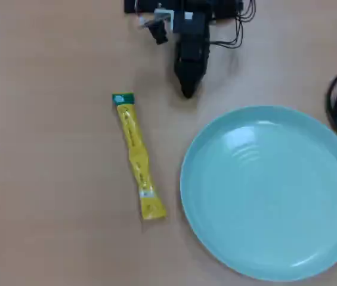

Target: Pick up the yellow coffee stick, then put it in the green bowl

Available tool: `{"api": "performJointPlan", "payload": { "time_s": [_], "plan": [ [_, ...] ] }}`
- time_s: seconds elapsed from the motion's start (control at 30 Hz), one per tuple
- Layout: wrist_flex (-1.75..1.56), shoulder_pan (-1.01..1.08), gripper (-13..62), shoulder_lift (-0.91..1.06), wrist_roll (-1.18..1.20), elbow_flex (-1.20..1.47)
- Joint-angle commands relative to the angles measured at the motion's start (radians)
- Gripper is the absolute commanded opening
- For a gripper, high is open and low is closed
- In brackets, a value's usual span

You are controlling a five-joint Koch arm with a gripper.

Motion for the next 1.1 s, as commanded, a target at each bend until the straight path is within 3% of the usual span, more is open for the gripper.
{"api": "performJointPlan", "payload": {
  "time_s": [0.0,1.07],
  "plan": [
    [0.202,-0.192,-8.2,0.098,-0.193,0.037],
    [0.204,-0.199,-8.3,0.097,-0.195,-0.051]
  ]
}}
